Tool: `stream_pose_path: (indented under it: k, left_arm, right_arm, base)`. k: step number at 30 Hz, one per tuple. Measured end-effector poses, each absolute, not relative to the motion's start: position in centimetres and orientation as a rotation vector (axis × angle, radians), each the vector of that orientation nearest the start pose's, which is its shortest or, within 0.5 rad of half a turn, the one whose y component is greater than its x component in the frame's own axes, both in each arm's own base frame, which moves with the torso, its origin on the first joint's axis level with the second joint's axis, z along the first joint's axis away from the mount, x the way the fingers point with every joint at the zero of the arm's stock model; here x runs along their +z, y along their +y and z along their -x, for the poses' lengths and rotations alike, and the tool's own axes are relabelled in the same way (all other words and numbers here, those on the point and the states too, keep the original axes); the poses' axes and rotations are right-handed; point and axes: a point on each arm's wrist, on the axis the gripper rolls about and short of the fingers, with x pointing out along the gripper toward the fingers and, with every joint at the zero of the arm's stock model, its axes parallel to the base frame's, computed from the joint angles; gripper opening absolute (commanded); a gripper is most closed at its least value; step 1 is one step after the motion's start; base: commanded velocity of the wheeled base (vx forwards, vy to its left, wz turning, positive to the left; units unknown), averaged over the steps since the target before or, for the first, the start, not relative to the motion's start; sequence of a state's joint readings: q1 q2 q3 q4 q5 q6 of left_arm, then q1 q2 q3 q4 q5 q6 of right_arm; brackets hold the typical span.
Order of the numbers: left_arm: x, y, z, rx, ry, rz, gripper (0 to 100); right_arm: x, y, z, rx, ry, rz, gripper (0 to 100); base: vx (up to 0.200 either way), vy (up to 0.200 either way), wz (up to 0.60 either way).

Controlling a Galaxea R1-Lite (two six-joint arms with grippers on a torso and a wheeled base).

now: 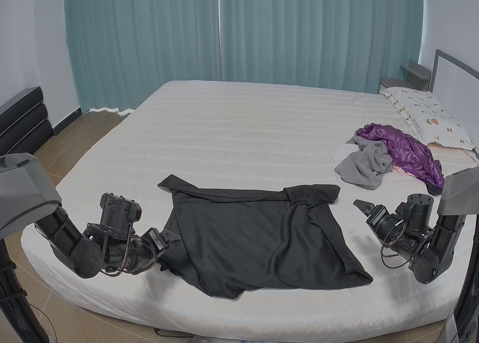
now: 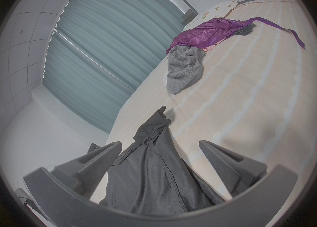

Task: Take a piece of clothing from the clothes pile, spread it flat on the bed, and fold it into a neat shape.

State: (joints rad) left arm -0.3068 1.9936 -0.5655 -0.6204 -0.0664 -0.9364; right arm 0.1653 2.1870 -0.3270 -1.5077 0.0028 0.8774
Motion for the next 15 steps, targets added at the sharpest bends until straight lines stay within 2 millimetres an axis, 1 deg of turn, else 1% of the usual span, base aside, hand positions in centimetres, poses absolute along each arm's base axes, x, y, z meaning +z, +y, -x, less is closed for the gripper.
stream_pose_path:
  k: [5,11,12,15]
  left_arm:
    - [2.5,-9.2,-27.9,0.086,0.931,0.752,100]
    - [1.6,-9.4,-28.2,0.113,0.944,0.734,100]
    - [1.4,-9.4,-28.2,0.115,0.947,0.733,0]
    - [1.2,-9.4,-28.3,0.121,0.953,0.731,0]
  right_arm:
    - [1.8,4.8,-28.8,-0.004,0.410,-0.834,100]
    - [1.5,4.8,-28.7,-0.012,0.427,-0.829,100]
    - [1.4,4.8,-28.7,-0.014,0.431,-0.825,100]
    - [1.3,4.8,-28.5,-0.014,0.438,-0.810,100]
  base:
    - [0.000,0.000,0.00]
    - [0.000,0.000,0.00]
    - [0.000,0.000,0.00]
    - [0.000,0.000,0.00]
